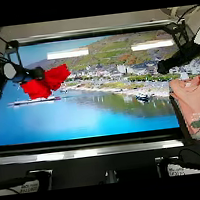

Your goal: Fold the shirts.

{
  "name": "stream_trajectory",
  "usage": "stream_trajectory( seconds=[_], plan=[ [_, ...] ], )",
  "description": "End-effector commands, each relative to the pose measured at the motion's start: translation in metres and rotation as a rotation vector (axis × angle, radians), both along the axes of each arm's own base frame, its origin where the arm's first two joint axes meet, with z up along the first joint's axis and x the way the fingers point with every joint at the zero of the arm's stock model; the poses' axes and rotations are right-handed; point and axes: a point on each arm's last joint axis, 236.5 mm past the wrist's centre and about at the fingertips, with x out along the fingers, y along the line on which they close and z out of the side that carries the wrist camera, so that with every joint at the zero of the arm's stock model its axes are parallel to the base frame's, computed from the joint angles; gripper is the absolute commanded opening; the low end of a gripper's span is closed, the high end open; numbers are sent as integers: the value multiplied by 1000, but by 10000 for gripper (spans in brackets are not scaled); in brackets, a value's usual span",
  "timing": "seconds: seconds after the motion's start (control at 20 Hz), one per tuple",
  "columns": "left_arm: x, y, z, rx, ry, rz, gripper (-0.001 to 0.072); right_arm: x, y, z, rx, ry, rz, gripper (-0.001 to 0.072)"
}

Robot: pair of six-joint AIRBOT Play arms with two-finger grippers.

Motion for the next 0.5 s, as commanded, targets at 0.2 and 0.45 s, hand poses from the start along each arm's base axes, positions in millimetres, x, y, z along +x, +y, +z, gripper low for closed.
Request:
stream_trajectory(
  seconds=[0.2,0.45],
  plan=[
    [15,78,-130,-202,364,308,720,11,-1,-1,-4,-34,3,696],
    [14,69,-179,-215,446,297,294,14,5,-14,25,-4,7,667]
  ],
)
